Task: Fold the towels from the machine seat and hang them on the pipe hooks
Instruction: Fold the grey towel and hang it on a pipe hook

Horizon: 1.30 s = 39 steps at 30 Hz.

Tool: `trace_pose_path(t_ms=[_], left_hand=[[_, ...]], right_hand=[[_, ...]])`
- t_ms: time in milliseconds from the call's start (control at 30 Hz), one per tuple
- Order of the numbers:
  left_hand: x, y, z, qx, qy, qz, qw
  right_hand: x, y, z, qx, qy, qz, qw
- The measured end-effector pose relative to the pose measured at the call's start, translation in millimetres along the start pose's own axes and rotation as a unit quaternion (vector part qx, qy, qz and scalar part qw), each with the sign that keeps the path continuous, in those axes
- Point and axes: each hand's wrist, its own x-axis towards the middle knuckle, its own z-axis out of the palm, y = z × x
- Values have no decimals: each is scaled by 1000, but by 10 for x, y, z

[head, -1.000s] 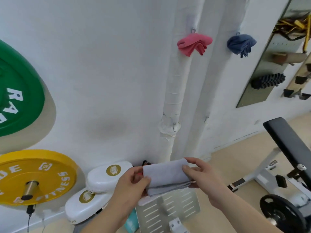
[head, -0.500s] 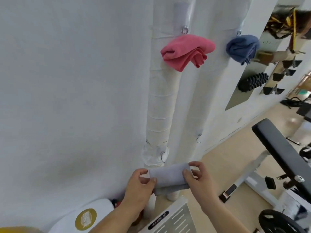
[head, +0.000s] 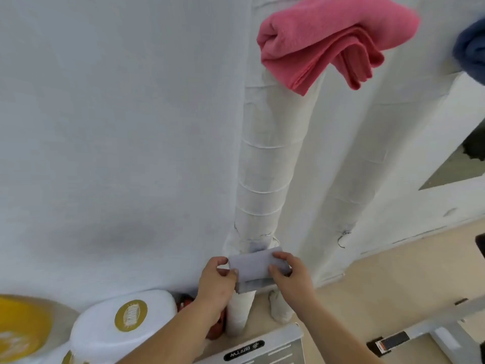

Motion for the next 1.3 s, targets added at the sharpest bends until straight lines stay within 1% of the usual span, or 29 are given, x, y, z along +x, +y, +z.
trace_pose_path(t_ms=[100, 233, 300, 333, 367, 400, 433, 467, 500, 533, 567, 600, 667, 767, 867, 933, 1067, 1167, 1233, 1300], left_hand=[[112, -109, 121, 6, 20, -10, 1000], [223, -230, 201, 7, 23, -20, 1000], [209, -249, 212, 74, 45, 20, 996], [205, -248, 213, 134, 61, 67, 987], [207, -239, 214, 199, 71, 131, 969], [212, -218, 216, 264, 64, 201, 941], [227, -194, 229, 319, 39, 268, 908], [239, -165, 246, 367, 4, 313, 876], [240, -144, 271, 402, -28, 336, 851], [215, -117, 295, 423, -49, 338, 839], [188, -118, 316, 428, -63, 327, 840], [162, -136, 324, 421, -75, 310, 849], [109, -194, 318, 400, -95, 279, 868], [40, -219, 315, 369, -110, 256, 887], [20, -193, 337, 321, -102, 199, 920], [41, -188, 350, 294, -111, 167, 934], [63, -172, 373, 305, -140, 161, 928], [85, -107, 351, 313, -154, 153, 925], [123, -74, 312, 322, -173, 136, 921], [134, -29, 268, 335, -188, 138, 913]], right_hand=[[180, 69, 6, -28, -21, -4, 999], [291, 113, 83, -89, -66, 6, 994], [290, 125, 102, -123, -78, 6, 989], [304, 127, 105, -148, -78, 7, 986], [322, 121, 101, -186, -73, 4, 980], [337, 108, 99, -233, -65, -7, 970], [346, 84, 97, -280, -57, -29, 958], [358, 68, 98, -321, -49, -58, 944], [376, 64, 97, -355, -47, -85, 930], [400, 66, 89, -382, -53, -102, 917], [426, 70, 76, -394, -70, -101, 911], [456, 75, 65, -388, -89, -87, 913], [499, 69, 51, -347, -117, -50, 929], [489, 51, 36, -298, -139, -35, 944], [448, 93, 18, -241, -147, -15, 959], [428, 115, 4, -205, -151, 13, 967], [388, 121, 23, -136, -165, 54, 975], [372, 110, 31, -121, -166, 64, 977], [369, 75, 11, -110, -180, 74, 975], [362, 19, -33, -115, -196, 79, 971]])
